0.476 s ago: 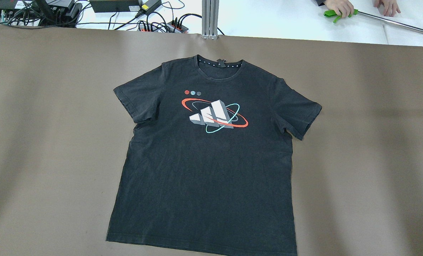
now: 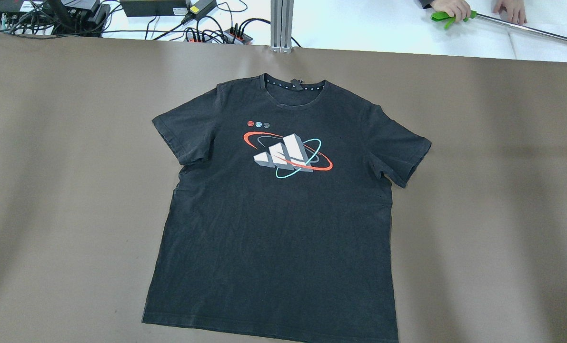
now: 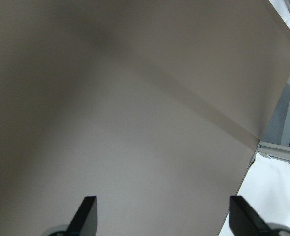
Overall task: Fold clothes
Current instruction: 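Move both arms from rest toward the shirt's shoulders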
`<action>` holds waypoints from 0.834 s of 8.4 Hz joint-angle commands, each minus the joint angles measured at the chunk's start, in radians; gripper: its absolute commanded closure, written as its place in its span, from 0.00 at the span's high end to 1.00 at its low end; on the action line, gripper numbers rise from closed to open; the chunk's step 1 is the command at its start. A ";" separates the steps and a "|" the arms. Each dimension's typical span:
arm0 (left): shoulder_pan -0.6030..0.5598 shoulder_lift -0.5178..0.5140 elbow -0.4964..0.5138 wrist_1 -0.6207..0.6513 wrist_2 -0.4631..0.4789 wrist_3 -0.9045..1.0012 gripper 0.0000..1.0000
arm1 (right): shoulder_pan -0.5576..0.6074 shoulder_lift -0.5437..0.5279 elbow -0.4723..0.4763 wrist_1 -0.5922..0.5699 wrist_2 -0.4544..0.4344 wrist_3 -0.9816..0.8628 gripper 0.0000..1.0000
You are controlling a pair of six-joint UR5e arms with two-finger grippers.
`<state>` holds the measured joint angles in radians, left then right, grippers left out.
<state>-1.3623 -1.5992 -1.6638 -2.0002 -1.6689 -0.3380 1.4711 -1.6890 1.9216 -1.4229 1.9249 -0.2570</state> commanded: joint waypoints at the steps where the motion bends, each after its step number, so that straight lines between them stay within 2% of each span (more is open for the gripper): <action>1: -0.001 0.030 -0.007 0.000 0.032 0.001 0.94 | 0.000 -0.003 -0.003 -0.002 0.003 0.001 0.94; 4: 0.000 0.019 -0.002 -0.002 0.021 0.081 0.94 | 0.000 0.002 -0.003 -0.001 0.000 0.002 0.94; 7: 0.000 0.028 -0.016 -0.008 0.017 0.083 0.94 | 0.000 -0.003 0.005 0.001 0.000 0.030 0.94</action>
<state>-1.3630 -1.5734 -1.6741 -2.0046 -1.6521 -0.2606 1.4711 -1.6893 1.9206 -1.4234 1.9256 -0.2400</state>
